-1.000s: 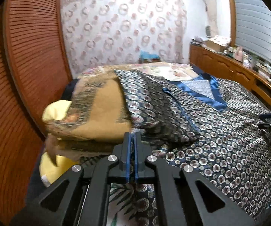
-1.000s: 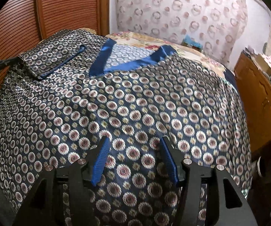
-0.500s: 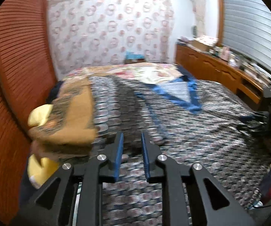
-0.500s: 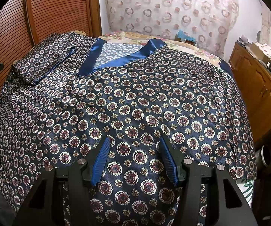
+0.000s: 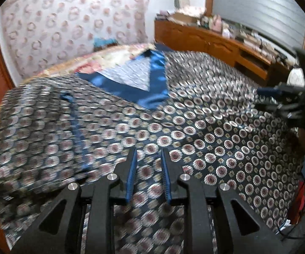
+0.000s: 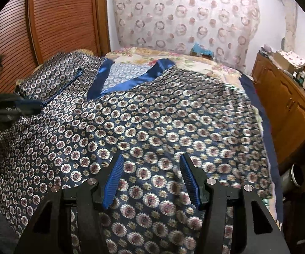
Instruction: Fold small clothes
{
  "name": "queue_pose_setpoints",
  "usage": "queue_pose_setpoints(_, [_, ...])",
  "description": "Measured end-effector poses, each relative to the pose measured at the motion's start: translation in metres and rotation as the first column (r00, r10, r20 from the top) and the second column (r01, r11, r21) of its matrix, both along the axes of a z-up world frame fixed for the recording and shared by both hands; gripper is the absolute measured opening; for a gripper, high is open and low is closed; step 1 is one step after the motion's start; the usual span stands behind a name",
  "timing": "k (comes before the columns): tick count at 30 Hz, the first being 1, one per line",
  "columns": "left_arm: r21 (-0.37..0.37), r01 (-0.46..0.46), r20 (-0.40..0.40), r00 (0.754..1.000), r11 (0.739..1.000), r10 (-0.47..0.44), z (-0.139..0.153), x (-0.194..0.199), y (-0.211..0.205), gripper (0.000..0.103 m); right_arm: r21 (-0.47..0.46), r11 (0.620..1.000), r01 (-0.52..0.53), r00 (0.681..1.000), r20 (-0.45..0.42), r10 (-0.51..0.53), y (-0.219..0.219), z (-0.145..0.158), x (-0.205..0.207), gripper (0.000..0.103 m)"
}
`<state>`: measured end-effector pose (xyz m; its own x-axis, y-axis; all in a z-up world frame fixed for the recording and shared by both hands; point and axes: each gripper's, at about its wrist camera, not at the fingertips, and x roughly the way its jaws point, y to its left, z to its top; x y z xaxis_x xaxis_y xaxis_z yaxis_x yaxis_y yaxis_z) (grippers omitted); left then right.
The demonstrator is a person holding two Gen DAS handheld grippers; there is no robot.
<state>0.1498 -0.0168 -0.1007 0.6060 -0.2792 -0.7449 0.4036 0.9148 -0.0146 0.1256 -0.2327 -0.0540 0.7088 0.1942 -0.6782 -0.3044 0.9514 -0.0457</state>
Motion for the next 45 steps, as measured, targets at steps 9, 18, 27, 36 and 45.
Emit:
queue_pose_setpoints(9, [0.032, 0.06, -0.043, 0.997, 0.998, -0.058, -0.013, 0.022, -0.04, 0.062, 0.01, 0.988, 0.152, 0.988, 0.013, -0.153, -0.079, 0.004, -0.007, 0.057])
queue_pose_setpoints(18, [0.034, 0.057, -0.061, 0.997, 0.998, -0.055, -0.02, 0.029, -0.045, 0.088, 0.054, 0.963, 0.263, 0.964, -0.061, -0.26, -0.15, -0.013, -0.004, 0.057])
queue_pose_setpoints(27, [0.04, 0.026, -0.075, 0.997, 0.999, -0.023, -0.023, 0.031, -0.043, 0.099, 0.168, 0.948, 0.272, 0.954, -0.177, -0.242, -0.177, -0.031, 0.022, 0.05])
queue_pose_setpoints(36, [-0.026, -0.046, 0.019, 0.999, 0.999, 0.047, -0.005, 0.02, -0.03, 0.099, 0.061, 0.971, 0.231, 0.967, -0.126, -0.222, -0.168, -0.022, 0.023, 0.004])
queue_pose_setpoints(45, [-0.125, -0.037, 0.123, 0.991, 0.991, 0.053, 0.032, -0.005, -0.028, 0.099, -0.001, 0.981, 0.194, 0.98, 0.056, -0.193, -0.126, 0.018, 0.02, 0.002])
